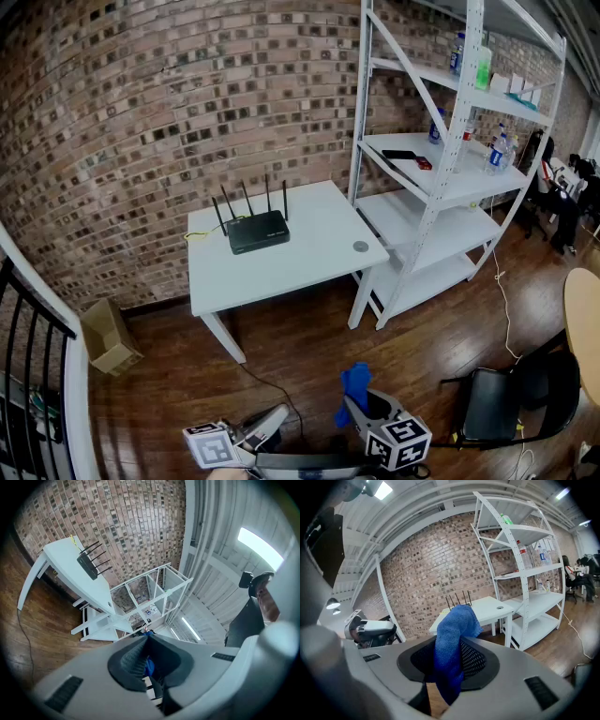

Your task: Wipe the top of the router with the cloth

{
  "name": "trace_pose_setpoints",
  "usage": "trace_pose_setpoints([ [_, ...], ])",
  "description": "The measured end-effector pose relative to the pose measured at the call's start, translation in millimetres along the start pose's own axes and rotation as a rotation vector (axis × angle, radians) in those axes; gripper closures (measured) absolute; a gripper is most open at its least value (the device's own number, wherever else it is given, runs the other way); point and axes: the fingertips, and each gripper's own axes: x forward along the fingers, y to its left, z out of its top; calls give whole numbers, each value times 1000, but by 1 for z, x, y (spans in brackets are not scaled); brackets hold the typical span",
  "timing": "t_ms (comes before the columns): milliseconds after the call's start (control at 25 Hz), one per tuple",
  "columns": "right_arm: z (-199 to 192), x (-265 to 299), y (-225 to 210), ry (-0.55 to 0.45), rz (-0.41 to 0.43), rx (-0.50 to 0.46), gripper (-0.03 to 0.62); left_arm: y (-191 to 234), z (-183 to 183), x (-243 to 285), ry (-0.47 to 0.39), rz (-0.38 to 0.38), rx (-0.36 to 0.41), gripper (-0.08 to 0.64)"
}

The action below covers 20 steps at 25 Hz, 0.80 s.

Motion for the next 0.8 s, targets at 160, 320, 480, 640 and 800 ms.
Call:
trace_pose_setpoints([
  [160, 3, 15, -4, -2, -17, -15, 453, 7, 13, 5, 0, -12, 20, 552],
  [320, 1, 21, -6, 9, -23, -11, 453, 13, 16, 5, -1, -8, 16, 552],
  [480, 0, 21, -12, 17, -26, -14, 453, 12, 15, 8, 0, 3, 9, 552],
  [640, 10, 28, -19, 15, -26, -14, 453, 14, 25, 17, -7, 4, 25, 552],
  [800, -8, 35, -27, 29, -30, -4, 453, 29, 17, 17, 2, 24, 24, 552],
])
